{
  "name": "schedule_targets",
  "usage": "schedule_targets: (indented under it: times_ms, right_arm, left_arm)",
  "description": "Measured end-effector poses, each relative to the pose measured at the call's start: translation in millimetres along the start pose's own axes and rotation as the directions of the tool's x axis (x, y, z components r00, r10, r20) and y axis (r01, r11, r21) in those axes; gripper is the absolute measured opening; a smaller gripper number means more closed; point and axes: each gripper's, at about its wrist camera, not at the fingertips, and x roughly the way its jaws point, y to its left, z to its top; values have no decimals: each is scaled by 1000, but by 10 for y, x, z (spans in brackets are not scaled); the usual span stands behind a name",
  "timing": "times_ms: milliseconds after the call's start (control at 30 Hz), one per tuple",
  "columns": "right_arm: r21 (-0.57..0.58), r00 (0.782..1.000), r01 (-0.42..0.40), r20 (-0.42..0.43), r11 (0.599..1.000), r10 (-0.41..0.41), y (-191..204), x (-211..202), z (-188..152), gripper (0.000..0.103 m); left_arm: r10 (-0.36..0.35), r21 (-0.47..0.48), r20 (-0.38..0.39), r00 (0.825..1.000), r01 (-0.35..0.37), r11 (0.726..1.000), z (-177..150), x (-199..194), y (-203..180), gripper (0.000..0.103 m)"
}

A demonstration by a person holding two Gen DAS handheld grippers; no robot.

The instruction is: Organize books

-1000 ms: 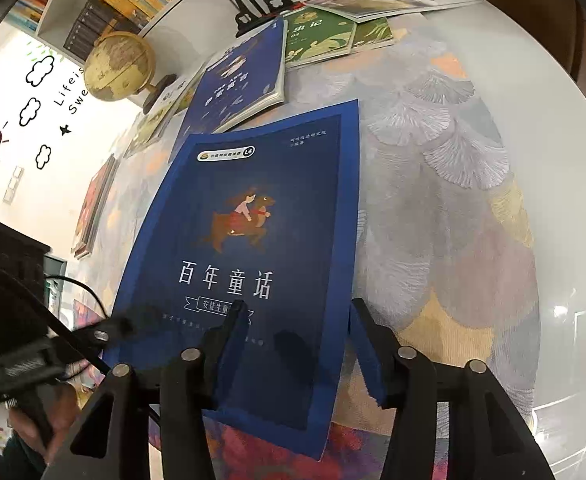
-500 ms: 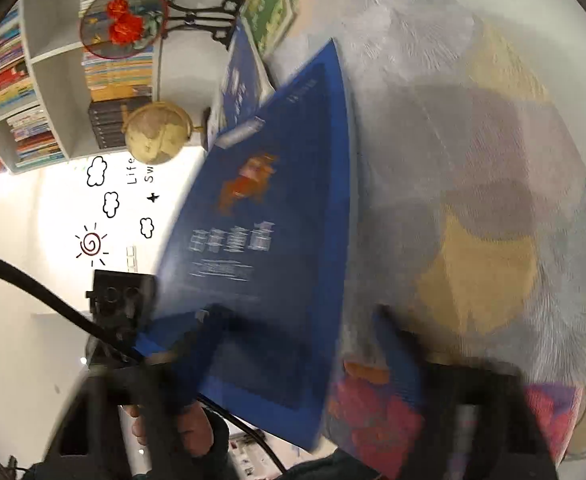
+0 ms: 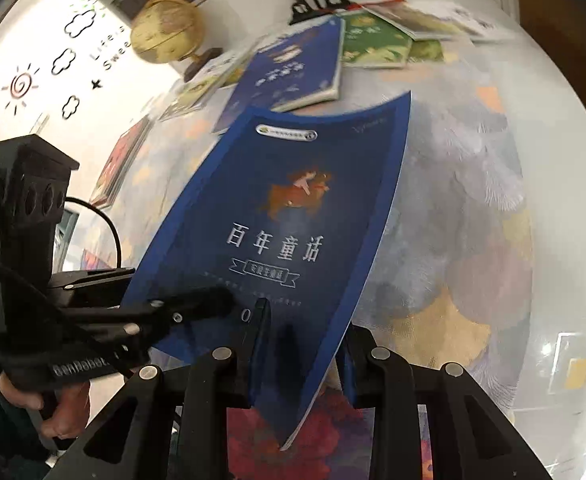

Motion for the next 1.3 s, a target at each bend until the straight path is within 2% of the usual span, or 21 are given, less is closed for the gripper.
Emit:
schedule_targets:
  times_ms: [133,200,500,767,933,1067,1133,1300]
  right_arm:
    - [-112,997,72,16,991,-71,130,-80,-99,30]
    - [-150,997,74,17,986,-73,168,-105,-101,30]
    - [-240,999,19,50,971,-7,465,-255,-125,30]
    - [-371,996,-15,81,929,48,1006,-302,37,30]
    - [-463,992,-34,91,885,86,1484,-208,268,30]
    - [-528,986,-50,107,848,124,2035,-31,555,30]
    - [-549,984,-56,113,834,140,2325,87,703,30]
    - [-570,979,-60,127,819,160,3122,498,1071,32]
  left_arm:
    - [-4,35,50,999,2,999,-133,-148,-77,20]
    - [10,47,64,998,-13,999,-183,-199,-91,20]
    - [16,7,153,988,-18,1000,-291,-578,-36,23]
    - [84,-59,237,968,-72,996,-393,-1025,264,24]
    - [122,-136,310,943,-83,987,-453,-1438,724,24]
    - [172,-180,369,913,-112,977,-472,-1830,1203,24]
    - [190,-194,390,901,-122,973,-469,-2019,1486,24]
    - [212,-223,416,884,-127,967,-381,-2417,2374,24]
